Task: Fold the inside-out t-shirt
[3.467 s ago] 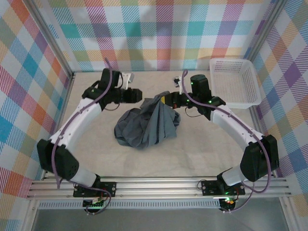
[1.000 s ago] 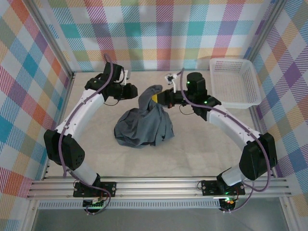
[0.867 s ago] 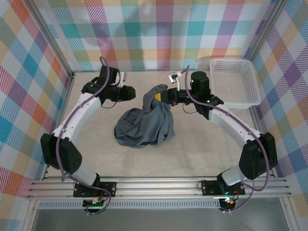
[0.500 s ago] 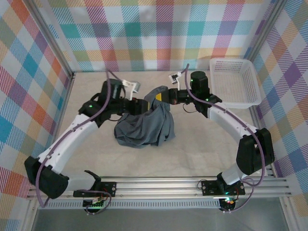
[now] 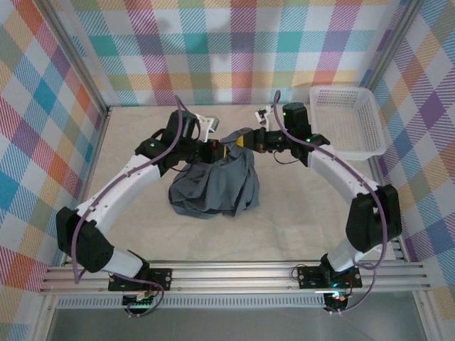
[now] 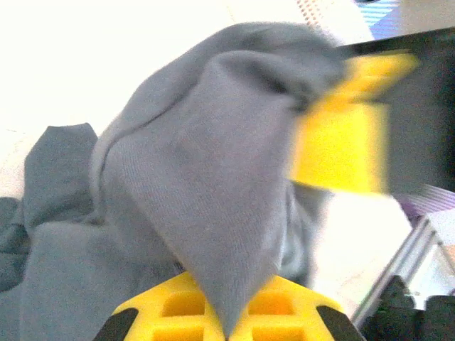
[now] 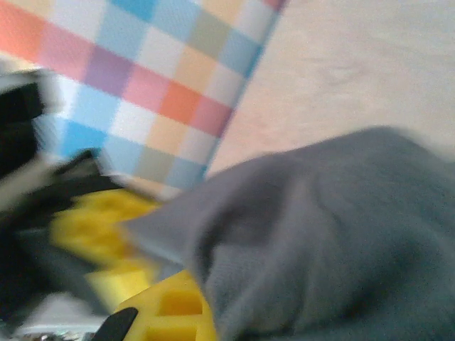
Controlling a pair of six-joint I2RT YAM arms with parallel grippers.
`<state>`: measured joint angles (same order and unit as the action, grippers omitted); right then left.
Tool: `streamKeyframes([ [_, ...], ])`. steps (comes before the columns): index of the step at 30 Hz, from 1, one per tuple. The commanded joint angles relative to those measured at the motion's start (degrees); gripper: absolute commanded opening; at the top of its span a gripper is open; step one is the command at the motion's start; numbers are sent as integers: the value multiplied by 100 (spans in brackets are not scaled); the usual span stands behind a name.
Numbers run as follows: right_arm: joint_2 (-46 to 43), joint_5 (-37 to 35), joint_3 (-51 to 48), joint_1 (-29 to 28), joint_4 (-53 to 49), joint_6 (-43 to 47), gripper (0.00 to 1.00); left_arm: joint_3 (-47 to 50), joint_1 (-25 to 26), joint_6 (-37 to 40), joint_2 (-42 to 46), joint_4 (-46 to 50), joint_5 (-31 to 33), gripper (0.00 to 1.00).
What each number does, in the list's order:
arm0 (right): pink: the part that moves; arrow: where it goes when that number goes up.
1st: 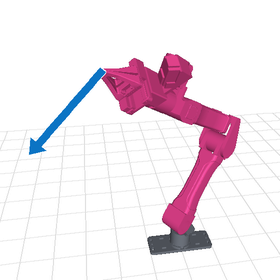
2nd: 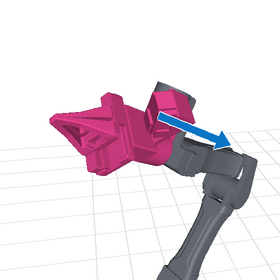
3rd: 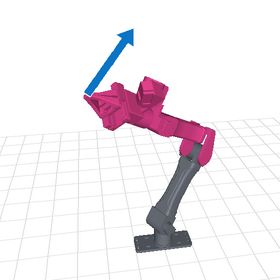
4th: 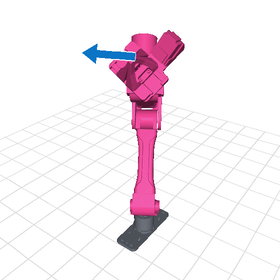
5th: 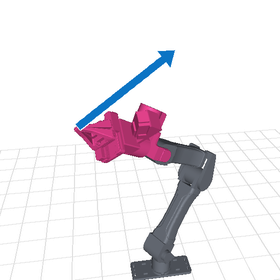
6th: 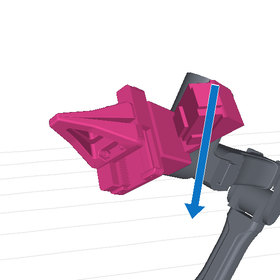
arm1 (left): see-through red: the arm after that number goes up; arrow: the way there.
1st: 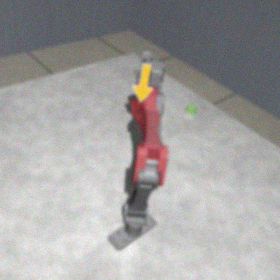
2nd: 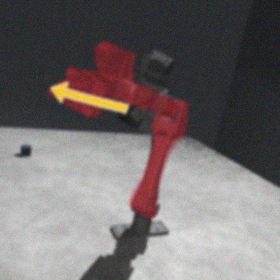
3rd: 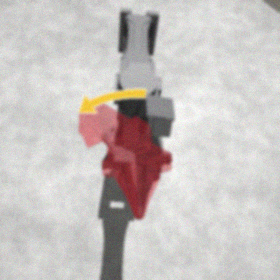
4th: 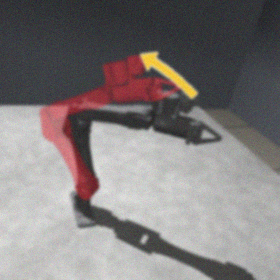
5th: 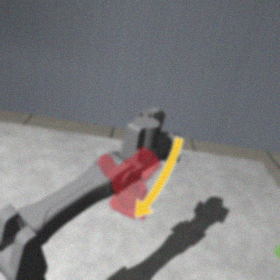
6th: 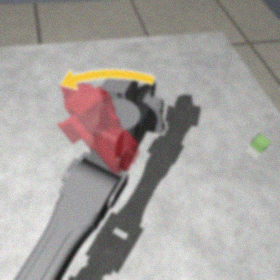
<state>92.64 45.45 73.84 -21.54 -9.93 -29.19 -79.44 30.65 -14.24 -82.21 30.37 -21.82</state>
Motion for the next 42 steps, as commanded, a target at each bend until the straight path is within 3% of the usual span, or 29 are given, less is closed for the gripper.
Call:
streamKeyframes([
  [1, 545, -531, 139, 118, -1321, 1387, 6, -336, -144, -335, 537, 579, -207, 0],
  [3, 688, -509, 177, 115, -1448, 1644, 13, -323, -190, -380, 660, 622, -178, 0],
  [6, 641, -472, 254, 116, -1591, 1549, 37, -310, -218, -404, 694, 498, -190, 0],
  [10, -385, -923, -296, 115, -940, 1079, 50, -357, -227, -403, 438, 466, -267, 0],
  [13, -1391, -1546, -1030, -10, -66, 775, 54, -346, -227, -424, 312, 389, -399, 0],
  [16, -1825, -2259, -1087, -531, -59, 1092, 55, -360, -227, -416, 248, 363, -417, 0],
  [20, -1492, -2293, -680, -808, -100, 439, 54, -448, -227, -385, 201, 391, -410, 0],
  [25, -708, -2467, -134, -1287, -197, 273, 64, -465, -228, -395, 234, 382, -406, 0],
  [26, -586, -2565, -87, -1299, -199, 312, 60, -446, -227, -395, 260, 373, -447, 0],
  [27, -493, -2687, -60, -1295, -193, 322, 50, -428, -227, -375, 292, 337, -494, 0],
  [29, -412, -2664, 22, -1298, -212, 466, 17, -416, -232, -289, 335, 400, -454, 0],
  [30, -412, -2511, 63, -1293, -222, 523, 5, -415, -236, -197, 344, 474, -345, 0],
  [31, -457, -2304, 77, -1292, -196, 584, 0, -399, -258, -114, 350, 573, -172, 0],
  [34, -769, -1629, -35, -1284, 31, 575, 0, -89, -503, 57, 259, 631, 545, 3],
  [36, -1019, -1148, -194, -1179, 327, 240, 0, 345, -777, 149, 92, 409, 930, 18],
  [39, -1277, -573, -525, -899, 1108, -615, 0, 845, -1163, 18, 11, -37, 613, 33],
  [42, -1426, -340, -862, -624, 1896, -1280, 0, 1151, -1228, -55, 258, -288, 390, 43],
])
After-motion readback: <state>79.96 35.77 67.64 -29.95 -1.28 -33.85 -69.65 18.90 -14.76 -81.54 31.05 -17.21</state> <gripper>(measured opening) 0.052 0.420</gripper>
